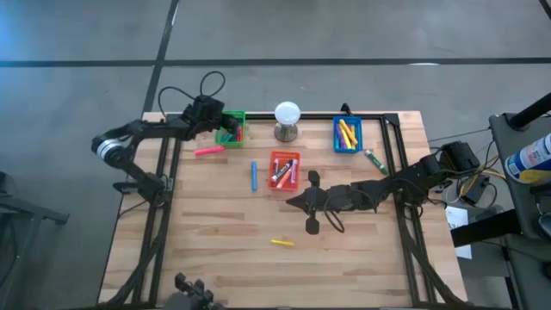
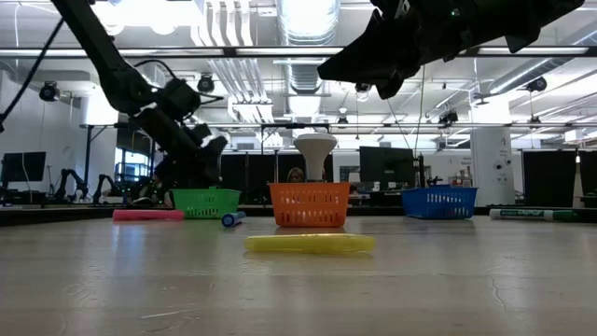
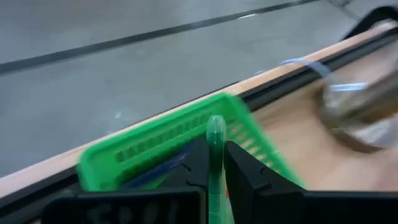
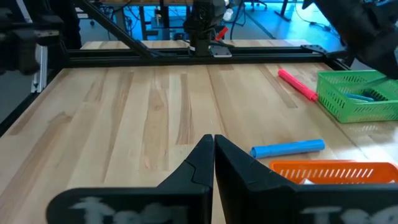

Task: Pick & Place Markers
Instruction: Put the green pen into the green bin, then put the blue highlighter into the blue bin

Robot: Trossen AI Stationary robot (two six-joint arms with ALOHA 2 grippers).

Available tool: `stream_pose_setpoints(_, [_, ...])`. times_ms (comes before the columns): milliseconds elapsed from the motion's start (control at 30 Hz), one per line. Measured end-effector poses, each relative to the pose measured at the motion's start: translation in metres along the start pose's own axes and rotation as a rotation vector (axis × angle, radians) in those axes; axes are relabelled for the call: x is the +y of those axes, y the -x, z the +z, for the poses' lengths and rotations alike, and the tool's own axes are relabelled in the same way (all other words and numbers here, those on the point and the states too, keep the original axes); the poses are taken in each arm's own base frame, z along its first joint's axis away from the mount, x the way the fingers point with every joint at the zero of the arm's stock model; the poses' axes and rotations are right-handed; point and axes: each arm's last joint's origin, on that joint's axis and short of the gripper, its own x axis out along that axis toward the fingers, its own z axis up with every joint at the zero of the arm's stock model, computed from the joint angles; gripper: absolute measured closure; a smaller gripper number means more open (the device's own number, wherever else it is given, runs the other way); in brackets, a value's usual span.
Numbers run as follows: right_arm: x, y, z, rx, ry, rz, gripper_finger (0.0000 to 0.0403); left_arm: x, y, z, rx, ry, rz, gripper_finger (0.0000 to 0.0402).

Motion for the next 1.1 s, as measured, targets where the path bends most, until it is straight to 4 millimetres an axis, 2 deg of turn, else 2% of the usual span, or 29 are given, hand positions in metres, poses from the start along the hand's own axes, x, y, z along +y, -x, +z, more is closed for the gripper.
stream_pose_setpoints(133, [0.001, 0.000, 0.000, 0.000, 0.001, 0.002, 0.0394, 0.002, -0.006, -0.002, 0.029, -0.007, 0.043, 0.0355])
stream_pose_setpoints(300, [0.001, 0.000, 0.000, -0.002, 0.008, 0.002, 0.0394, 0.001, -0.001, 0.003, 0.067, -0.030, 0.066, 0.0313])
stream_pose_setpoints(433, [0.001, 0.000, 0.000, -0.002, 0.002, 0.002, 0.0394, -0.003, 0.013, 0.014, 0.062, -0.057, 0.061, 0.0300])
stream_pose_setpoints(567, [0.002, 0.000, 0.000, -0.002, -0.009, 0.006, 0.0394, -0.019, 0.039, 0.014, 0.138, -0.099, 0.024, 0.0305])
stream_pose_setpoints(633, [0.003, 0.001, 0.000, -0.001, -0.013, 0.010, 0.0394, -0.034, 0.056, 0.004, 0.198, -0.146, -0.019, 0.0310])
stream_pose_setpoints(733, [0.005, 0.001, -0.001, 0.000, -0.010, 0.017, 0.0394, -0.060, 0.082, -0.024, 0.283, -0.200, -0.074, 0.0316])
stream_pose_setpoints(933, [0.008, 0.002, -0.001, 0.000, -0.005, 0.026, 0.0394, -0.107, 0.124, -0.088, 0.249, -0.190, -0.194, 0.0318])
stream_pose_setpoints(1100, [0.009, 0.003, 0.000, -0.006, -0.006, 0.031, 0.0394, -0.131, 0.144, -0.121, 0.190, -0.110, -0.286, 0.0317])
